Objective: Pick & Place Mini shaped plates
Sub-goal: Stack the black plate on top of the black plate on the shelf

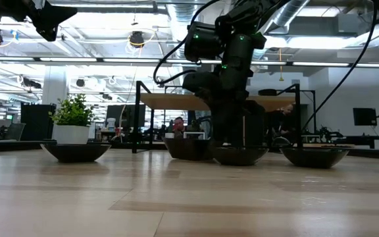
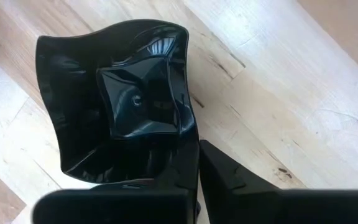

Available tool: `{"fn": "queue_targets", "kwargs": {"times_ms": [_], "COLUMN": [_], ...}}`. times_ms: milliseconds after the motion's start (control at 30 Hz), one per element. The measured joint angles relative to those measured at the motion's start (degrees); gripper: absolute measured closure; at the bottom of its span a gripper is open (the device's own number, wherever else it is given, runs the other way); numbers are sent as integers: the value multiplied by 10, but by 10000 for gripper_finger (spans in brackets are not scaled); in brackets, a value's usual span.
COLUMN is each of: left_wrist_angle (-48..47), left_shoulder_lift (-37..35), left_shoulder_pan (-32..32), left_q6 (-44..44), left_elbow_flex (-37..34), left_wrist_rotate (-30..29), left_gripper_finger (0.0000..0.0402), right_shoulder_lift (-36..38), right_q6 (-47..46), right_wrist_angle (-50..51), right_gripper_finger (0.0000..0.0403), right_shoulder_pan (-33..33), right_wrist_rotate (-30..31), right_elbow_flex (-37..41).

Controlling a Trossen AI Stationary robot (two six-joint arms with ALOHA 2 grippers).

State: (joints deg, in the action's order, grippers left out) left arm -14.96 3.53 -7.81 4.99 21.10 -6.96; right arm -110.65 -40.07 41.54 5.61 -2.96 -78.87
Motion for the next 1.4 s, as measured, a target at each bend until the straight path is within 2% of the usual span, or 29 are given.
{"fn": "queue_targets", "kwargs": {"times_ms": [500, 633, 933, 1233, 1400], "left_wrist_angle": [0, 0, 0, 0, 0], "left_shoulder_lift": [0, 0, 0, 0, 0], "left_shoulder_pan": [0, 0, 0, 0, 0], "left_q6": [0, 0, -2, 0, 0], "left_elbow_flex": [0, 0, 0, 0, 0], "left_wrist_rotate": [0, 0, 0, 0, 0], "left_gripper_finger": [147, 147, 147, 147, 147], "right_shoulder_lift": [0, 0, 0, 0, 4], "right_q6": [-19, -20, 11, 13, 7], "right_wrist_angle": [0, 2, 106, 118, 116], "right_gripper_finger": [402, 402, 403, 403, 403], "right_shoulder_pan": [0, -3, -4, -3, -3], "right_wrist_rotate": [0, -13, -3, -3, -30], "right_elbow_flex": [-4, -28, -129, -137, -137]}}
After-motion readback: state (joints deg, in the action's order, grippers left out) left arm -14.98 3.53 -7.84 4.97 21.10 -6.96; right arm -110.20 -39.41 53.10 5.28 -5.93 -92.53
